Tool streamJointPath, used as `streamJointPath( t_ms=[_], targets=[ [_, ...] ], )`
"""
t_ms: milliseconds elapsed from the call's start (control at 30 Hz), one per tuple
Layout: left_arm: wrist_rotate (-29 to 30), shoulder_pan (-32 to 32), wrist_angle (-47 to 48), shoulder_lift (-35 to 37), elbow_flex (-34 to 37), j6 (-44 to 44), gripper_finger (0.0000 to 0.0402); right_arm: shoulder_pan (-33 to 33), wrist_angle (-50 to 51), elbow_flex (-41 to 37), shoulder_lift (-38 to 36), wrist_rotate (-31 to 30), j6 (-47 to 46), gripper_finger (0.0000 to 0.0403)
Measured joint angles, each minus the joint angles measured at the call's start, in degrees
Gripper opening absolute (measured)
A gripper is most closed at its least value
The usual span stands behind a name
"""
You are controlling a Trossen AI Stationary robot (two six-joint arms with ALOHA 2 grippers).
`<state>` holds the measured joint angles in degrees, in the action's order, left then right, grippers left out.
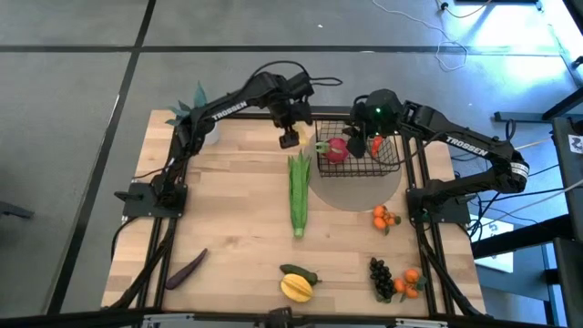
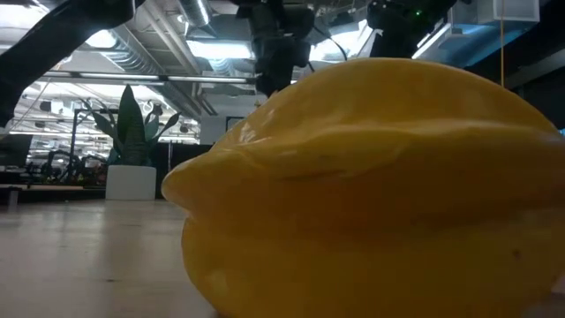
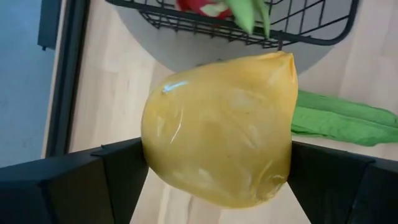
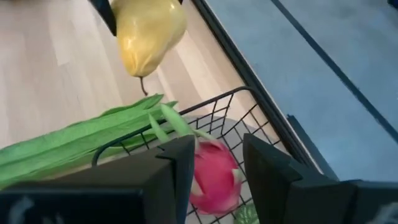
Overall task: Build produce basket
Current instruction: Put the pear into the black wire basket
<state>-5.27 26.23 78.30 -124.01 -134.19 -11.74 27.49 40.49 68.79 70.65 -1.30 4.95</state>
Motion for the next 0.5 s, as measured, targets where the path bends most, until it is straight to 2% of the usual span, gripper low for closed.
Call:
streamJointPath(
  t_ms=[233, 500],
  targets=[
    [0.2, -2.2, -1.8, 0.0, 0.0, 0.3, 0.0302, -0.1, 0.5, 0.0, -0.5, 1.3, 4.8, 0.0126],
    [0.4, -3.3, -6.9, 1.2, -0.8, 1.1, 0.0302, -2.0, 0.9, 0.0, -1.6, 15.4, 14.2, 0.0126]
  ],
)
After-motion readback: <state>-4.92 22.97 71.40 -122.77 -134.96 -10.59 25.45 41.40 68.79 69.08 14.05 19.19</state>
